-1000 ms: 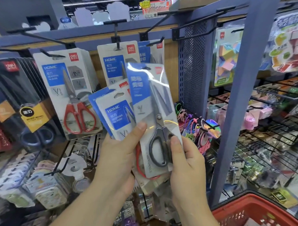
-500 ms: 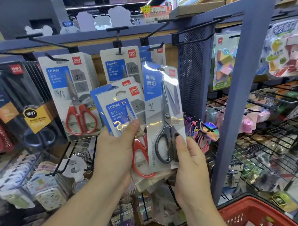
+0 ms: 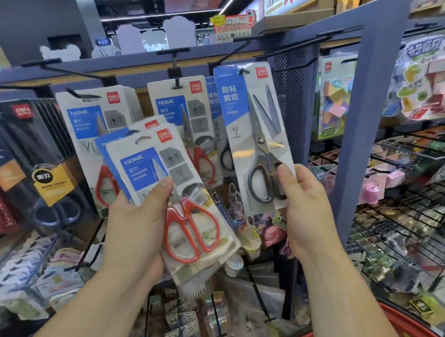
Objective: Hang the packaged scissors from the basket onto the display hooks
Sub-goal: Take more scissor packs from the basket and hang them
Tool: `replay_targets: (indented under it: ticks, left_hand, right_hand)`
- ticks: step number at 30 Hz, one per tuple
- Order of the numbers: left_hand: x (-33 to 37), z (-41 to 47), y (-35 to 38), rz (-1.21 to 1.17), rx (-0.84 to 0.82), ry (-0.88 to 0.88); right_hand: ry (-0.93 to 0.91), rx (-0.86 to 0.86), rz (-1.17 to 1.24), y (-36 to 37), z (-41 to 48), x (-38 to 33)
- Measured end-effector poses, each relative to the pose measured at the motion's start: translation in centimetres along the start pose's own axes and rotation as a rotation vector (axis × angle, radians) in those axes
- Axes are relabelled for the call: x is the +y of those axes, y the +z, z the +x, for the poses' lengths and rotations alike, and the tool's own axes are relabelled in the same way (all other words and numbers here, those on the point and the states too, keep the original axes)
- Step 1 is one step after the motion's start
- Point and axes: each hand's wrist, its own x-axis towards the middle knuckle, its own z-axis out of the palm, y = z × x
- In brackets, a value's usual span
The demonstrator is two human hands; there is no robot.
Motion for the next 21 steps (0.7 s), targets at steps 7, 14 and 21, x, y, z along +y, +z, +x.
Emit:
replay_targets:
  ticks: [7,14,21]
  left_hand:
    - [0.3,0.1,-0.4,-0.022,-0.036,0.019]
    - [0.6,-0.1,-0.4,-0.033,-0.068,0.025]
    - [0.7,-0.1,-0.7,-0.042,-0.087,-0.001]
  right_hand:
    - [0.066,0.018,-0.060,1.1,2.3,1.6]
    - [0.102,0.068,-0.275,2.7,7.8,3.7]
    - [0.230,0.065,-0.411,3.0,10.1,6.0]
